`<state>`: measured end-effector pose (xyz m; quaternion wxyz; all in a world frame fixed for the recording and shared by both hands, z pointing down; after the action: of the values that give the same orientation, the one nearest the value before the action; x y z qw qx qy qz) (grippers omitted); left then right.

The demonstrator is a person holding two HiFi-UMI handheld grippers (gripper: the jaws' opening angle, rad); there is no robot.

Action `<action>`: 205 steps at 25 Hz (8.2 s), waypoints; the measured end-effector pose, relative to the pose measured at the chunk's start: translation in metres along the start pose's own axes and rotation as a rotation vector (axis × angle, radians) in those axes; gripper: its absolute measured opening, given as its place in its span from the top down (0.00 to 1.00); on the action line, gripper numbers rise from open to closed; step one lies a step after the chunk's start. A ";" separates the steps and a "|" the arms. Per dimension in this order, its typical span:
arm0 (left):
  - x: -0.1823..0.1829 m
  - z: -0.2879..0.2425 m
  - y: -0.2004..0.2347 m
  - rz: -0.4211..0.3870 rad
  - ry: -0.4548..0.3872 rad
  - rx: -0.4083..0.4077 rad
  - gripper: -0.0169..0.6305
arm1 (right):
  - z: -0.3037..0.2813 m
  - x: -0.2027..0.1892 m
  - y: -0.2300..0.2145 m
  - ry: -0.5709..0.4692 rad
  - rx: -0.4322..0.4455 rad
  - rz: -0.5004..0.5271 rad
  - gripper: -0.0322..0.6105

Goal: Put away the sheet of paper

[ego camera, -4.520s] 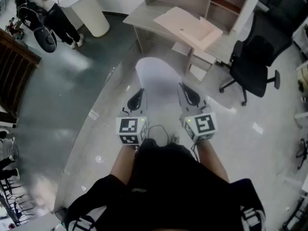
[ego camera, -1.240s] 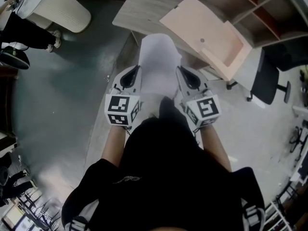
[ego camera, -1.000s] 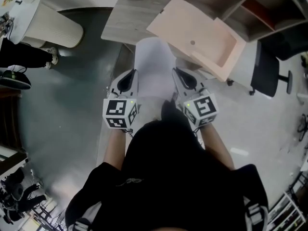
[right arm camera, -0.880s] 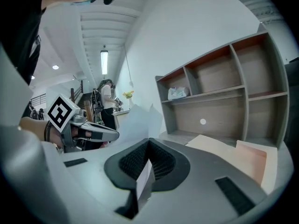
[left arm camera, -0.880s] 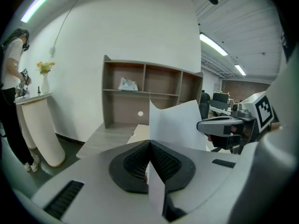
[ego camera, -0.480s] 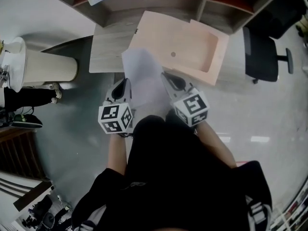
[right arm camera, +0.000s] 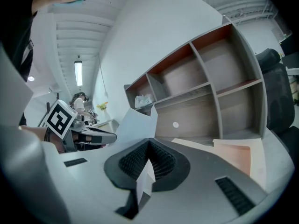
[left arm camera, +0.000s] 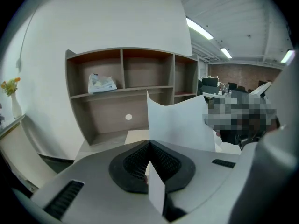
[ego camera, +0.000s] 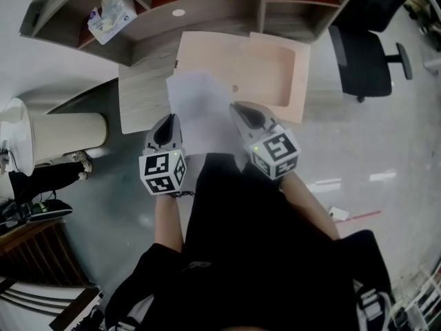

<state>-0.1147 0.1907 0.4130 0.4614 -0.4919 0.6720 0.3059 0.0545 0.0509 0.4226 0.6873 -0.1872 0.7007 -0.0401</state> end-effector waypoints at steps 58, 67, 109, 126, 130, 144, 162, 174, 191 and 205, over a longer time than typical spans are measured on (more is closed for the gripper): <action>-0.035 -0.296 0.051 0.277 0.320 -0.567 0.90 | -0.163 -0.082 -0.182 0.312 -0.479 -0.144 0.92; -0.060 -0.307 0.042 0.296 0.390 -0.496 0.90 | -0.166 -0.108 -0.208 0.360 -0.459 -0.245 0.92; -0.098 -0.339 0.045 0.355 0.531 -0.453 0.90 | -0.170 -0.155 -0.266 0.438 -0.583 -0.414 0.92; -0.105 -0.343 0.033 0.368 0.545 -0.440 0.90 | -0.147 -0.127 -0.263 0.410 -0.610 -0.244 0.62; -0.106 -0.341 0.031 0.369 0.546 -0.432 0.90 | -0.133 -0.119 -0.244 0.378 -0.614 -0.201 0.68; -0.107 -0.344 0.021 0.352 0.537 -0.461 0.90 | -0.097 -0.107 -0.184 0.304 -0.558 -0.187 0.91; -0.108 -0.338 0.004 0.347 0.533 -0.464 0.90 | -0.077 -0.110 -0.170 0.310 -0.559 -0.181 0.91; -0.110 -0.339 -0.008 0.349 0.543 -0.461 0.90 | -0.060 -0.105 -0.176 0.282 -0.595 -0.204 0.91; -0.108 -0.340 -0.018 0.356 0.541 -0.451 0.90 | -0.052 -0.103 -0.177 0.275 -0.597 -0.201 0.91; -0.108 -0.342 -0.027 0.373 0.544 -0.466 0.90 | -0.046 -0.103 -0.178 0.274 -0.613 -0.215 0.91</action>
<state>-0.1885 -0.0734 0.6461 0.0795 -0.5160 0.7600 0.3871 0.0451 -0.0908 0.5788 0.4907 -0.4504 0.7421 0.0750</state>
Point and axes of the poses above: the fingertips, and each gripper's own axes: z backward along the fingers, y to its left, x out of its top, the point moved 7 cm from there along z, backward along the fingers, and after that the axes turned 13 degrees about -y, right-handed, at the moved point
